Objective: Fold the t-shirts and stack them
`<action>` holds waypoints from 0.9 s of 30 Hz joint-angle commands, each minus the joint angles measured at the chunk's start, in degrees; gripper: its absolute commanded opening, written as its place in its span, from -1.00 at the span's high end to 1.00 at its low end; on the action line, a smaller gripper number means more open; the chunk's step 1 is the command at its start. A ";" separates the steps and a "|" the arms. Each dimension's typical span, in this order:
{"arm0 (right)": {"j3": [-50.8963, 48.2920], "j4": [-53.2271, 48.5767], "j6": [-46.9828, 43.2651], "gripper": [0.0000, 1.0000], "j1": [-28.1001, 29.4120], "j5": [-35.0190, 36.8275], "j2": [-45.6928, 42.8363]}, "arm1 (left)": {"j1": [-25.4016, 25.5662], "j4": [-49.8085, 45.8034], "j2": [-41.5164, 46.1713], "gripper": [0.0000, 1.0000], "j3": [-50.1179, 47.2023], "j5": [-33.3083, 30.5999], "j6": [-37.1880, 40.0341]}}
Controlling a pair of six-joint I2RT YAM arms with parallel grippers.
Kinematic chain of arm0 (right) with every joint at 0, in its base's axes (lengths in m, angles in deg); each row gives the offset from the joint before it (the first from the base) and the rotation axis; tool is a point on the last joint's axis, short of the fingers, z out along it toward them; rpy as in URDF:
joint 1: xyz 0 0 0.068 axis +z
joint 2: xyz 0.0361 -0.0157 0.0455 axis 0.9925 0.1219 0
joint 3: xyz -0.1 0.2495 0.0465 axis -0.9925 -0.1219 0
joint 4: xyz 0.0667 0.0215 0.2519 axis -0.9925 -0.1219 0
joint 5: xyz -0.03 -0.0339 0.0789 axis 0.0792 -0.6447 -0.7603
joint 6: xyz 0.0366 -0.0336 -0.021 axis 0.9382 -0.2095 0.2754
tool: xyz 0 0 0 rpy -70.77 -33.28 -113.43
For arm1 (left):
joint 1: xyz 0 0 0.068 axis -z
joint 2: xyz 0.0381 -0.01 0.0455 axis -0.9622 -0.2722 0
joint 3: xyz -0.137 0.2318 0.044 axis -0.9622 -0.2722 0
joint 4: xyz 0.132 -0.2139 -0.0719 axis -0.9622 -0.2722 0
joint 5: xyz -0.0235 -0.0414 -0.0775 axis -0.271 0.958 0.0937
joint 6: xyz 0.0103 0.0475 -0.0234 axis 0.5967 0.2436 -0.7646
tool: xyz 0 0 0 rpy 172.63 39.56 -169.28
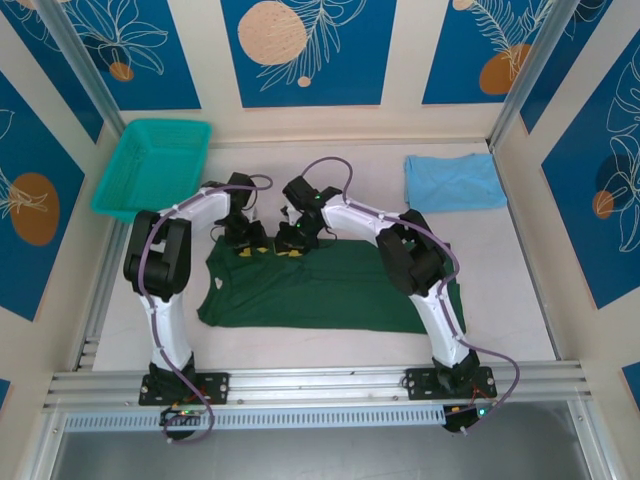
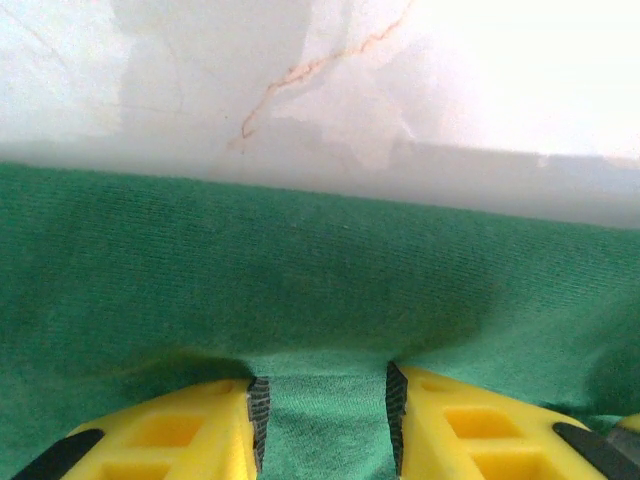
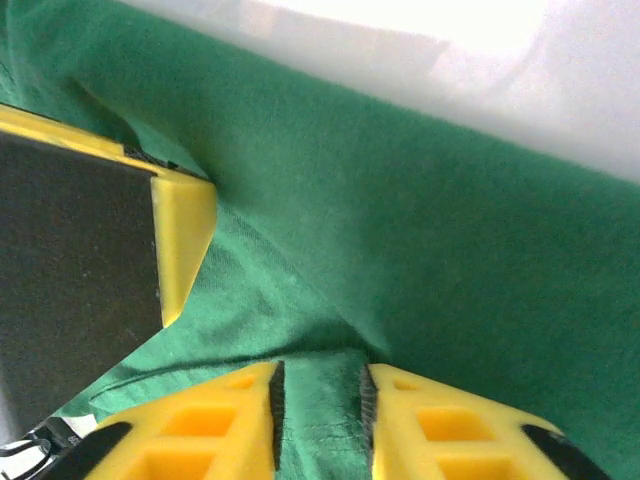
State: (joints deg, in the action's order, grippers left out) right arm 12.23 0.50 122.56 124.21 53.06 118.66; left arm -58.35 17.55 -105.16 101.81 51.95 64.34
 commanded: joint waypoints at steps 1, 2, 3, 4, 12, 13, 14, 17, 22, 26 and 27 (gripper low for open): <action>-1.65 -1.87 -2.06 0.51 1.28 -2.54 -1.94 | -0.48 -1.27 -1.79 0.26 0.84 0.36 1.11; -2.47 -1.31 -2.37 0.56 1.47 -2.64 -2.60 | -0.47 -1.27 -1.92 0.26 0.84 0.27 1.23; -3.06 -1.02 -2.70 0.59 1.60 -2.65 -3.22 | -0.52 -1.19 -2.03 0.26 0.84 0.19 1.21; -3.50 -0.96 -3.12 0.64 1.84 -2.60 -3.64 | -0.48 -1.27 -2.20 0.26 0.96 -0.07 1.28; -9.81 0.67 -6.82 0.71 2.38 -0.89 -9.02 | -0.54 -2.04 -2.69 0.27 1.53 -2.07 1.81; -10.76 1.09 -7.35 0.71 2.38 -1.15 -9.80 | -0.48 -2.06 -2.81 0.26 1.45 -2.19 1.90; -11.76 1.31 -7.76 0.72 2.37 -1.54 -10.48 | -0.56 -2.06 -2.83 0.27 1.45 -2.28 1.90; -14.85 1.97 -9.03 0.74 2.49 -2.68 -12.27 | -0.56 -2.06 -2.81 0.27 1.45 -2.44 2.03; -21.09 3.35 -11.16 0.76 3.04 -3.71 -15.06 | -0.52 -2.15 -2.53 0.27 1.52 -2.54 2.21; -25.11 2.23 -12.59 0.75 3.70 -4.06 -16.99 | -0.56 -2.23 -2.57 0.27 1.87 -2.43 2.36; -26.37 2.35 -12.45 0.75 3.70 -3.85 -17.86 | -0.51 -2.33 -2.62 0.27 1.97 -2.54 2.34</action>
State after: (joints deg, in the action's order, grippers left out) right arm -11.79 3.71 112.25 127.33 50.98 104.19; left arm -58.35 16.61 -106.04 102.66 51.40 65.41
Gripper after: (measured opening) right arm 0.125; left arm 0.365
